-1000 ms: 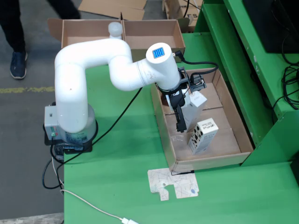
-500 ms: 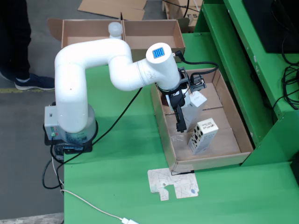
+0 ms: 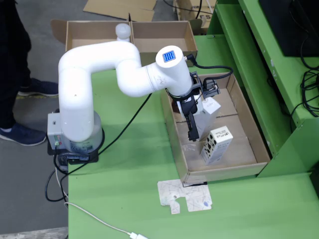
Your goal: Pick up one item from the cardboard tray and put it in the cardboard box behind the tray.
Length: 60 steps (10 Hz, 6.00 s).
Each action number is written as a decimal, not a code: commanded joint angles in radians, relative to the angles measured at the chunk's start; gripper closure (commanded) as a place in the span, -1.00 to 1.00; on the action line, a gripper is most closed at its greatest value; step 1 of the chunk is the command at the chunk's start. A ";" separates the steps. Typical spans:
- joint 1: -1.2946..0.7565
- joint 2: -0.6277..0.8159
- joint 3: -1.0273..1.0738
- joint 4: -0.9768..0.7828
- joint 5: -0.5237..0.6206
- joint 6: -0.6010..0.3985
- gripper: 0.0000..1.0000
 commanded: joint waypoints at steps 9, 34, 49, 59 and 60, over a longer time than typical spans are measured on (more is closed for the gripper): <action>0.000 0.017 0.029 0.011 0.000 0.000 -1.00; -0.105 -0.253 0.164 0.233 0.118 -0.234 -1.00; -0.252 -0.491 0.609 -0.004 0.220 -0.423 -1.00; -0.203 -0.563 0.689 -0.008 0.204 -0.409 -1.00; -0.203 -0.563 0.689 -0.008 0.204 -0.409 -1.00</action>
